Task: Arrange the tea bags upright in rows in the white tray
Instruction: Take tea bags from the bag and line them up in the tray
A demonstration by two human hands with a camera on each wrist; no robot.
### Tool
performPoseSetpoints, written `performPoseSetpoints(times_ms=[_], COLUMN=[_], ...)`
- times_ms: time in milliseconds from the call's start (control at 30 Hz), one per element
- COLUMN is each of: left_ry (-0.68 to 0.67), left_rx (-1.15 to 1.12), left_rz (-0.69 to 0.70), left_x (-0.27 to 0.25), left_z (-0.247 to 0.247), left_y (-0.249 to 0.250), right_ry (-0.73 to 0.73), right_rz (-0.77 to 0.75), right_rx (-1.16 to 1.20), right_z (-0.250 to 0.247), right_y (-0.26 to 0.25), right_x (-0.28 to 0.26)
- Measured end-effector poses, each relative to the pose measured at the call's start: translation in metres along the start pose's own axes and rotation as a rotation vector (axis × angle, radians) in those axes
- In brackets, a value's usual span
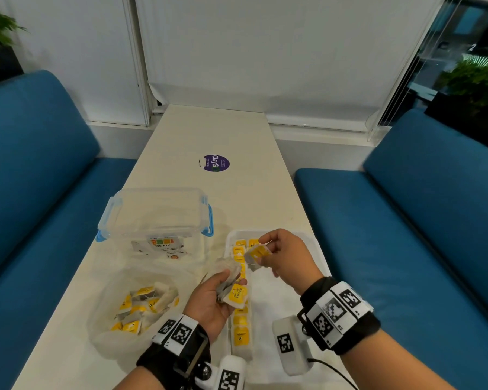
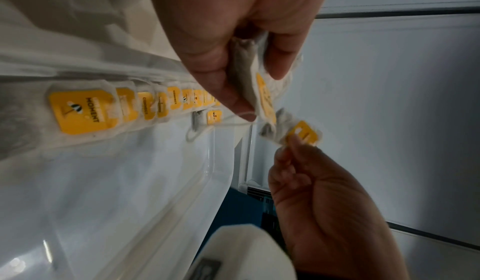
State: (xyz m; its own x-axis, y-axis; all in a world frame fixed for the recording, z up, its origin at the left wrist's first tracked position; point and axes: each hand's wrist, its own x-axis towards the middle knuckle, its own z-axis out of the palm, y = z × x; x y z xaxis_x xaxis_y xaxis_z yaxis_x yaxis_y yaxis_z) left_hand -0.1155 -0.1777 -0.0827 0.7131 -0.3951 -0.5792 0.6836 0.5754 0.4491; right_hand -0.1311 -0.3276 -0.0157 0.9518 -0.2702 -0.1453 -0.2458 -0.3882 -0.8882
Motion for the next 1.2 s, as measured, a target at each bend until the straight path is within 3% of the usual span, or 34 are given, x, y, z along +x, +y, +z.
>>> performPoseSetpoints(times_ms=[67,167,333,667,1200], left_ry=[0.012,0.013,0.025,0.04,0.069], left_rx=[-0.017,-0.019,-0.018,-0.031,-0.015], left_rz=[-0.003,-0.001,0.002,0.008,0.024], left_x=[0.0,-0.001,0.0,0.002,0.0], left_z=[-0.001,-0.001,-0.002,-0.003,-0.006], left_y=[0.002,0.006,0.01,0.013,0.008], right_ry=[-0.013,-0.106,-0.08,-0.269,-0.019], right_rz=[-0.019,0.021,0.013,0.193,0.188], right_rx=[-0.139,-0.155,-0.386,-0.545,-0.422], right_z=[-0.007,-0.017,-0.018,0.006,0.032], right_y=[0.002,0.007,0.024,0.053,0.08], right_x=[0.008,0.018,0.046,0.081,0.096])
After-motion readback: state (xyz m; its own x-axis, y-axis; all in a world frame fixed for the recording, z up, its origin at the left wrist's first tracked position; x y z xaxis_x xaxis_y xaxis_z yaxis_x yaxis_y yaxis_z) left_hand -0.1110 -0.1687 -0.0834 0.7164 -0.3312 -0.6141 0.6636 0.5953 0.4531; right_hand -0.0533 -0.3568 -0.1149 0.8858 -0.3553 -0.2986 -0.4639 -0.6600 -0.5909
